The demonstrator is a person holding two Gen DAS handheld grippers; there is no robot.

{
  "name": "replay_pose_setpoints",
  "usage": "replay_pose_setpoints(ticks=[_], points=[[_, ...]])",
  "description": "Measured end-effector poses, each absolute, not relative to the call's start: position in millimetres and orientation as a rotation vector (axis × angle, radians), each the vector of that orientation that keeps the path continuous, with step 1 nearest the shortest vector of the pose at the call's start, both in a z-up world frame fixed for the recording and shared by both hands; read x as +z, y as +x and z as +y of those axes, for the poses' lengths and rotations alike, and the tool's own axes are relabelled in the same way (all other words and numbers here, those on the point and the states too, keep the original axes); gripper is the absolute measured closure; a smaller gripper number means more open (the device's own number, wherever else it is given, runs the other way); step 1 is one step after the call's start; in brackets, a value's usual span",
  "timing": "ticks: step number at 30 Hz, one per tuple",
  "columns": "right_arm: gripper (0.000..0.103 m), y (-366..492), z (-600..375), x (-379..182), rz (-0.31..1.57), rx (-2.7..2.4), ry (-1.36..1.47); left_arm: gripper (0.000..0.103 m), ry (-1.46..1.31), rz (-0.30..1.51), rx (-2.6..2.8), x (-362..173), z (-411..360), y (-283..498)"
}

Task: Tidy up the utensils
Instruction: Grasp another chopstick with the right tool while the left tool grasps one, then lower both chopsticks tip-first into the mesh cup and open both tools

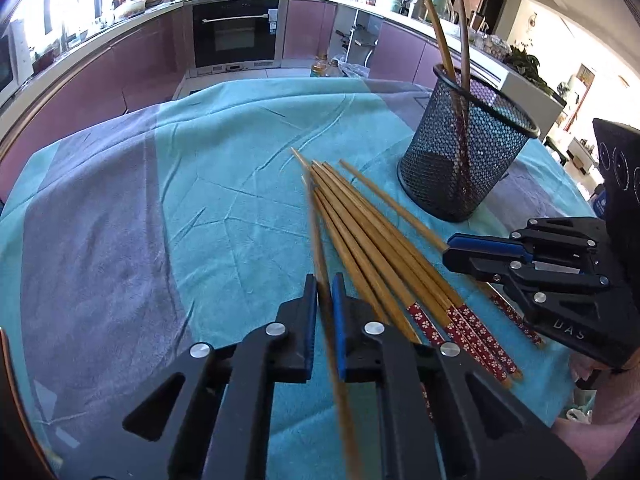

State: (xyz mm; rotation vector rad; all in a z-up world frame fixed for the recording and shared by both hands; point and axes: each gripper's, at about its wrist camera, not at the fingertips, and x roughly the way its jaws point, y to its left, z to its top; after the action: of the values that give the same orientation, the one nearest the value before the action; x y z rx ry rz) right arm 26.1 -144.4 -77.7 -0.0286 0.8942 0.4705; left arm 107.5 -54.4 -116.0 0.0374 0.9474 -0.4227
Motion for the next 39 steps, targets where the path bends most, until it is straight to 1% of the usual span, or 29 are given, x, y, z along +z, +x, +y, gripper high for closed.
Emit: replay_pose_setpoints(ticks=[8, 21, 29, 39], points=[[0.097, 8, -165, -42, 0.781, 0.489, 0.031, 0.095, -0.020, 0.861, -0.527, -76, -39, 88], [0.097, -8, -202, 15, 0.592, 0.494, 0.120, 0.096, -0.109, 0.650, -0.643, 11, -25, 68], [0.097, -4, -213, 51, 0.504, 0.486, 0.114, 0.096, -0.158, 0.530, -0.671, 56, -32, 82], [0.097, 7, -229, 84, 0.422, 0.440, 0.094, 0.096, -0.192, 0.462, -0.736, 95, -65, 105]])
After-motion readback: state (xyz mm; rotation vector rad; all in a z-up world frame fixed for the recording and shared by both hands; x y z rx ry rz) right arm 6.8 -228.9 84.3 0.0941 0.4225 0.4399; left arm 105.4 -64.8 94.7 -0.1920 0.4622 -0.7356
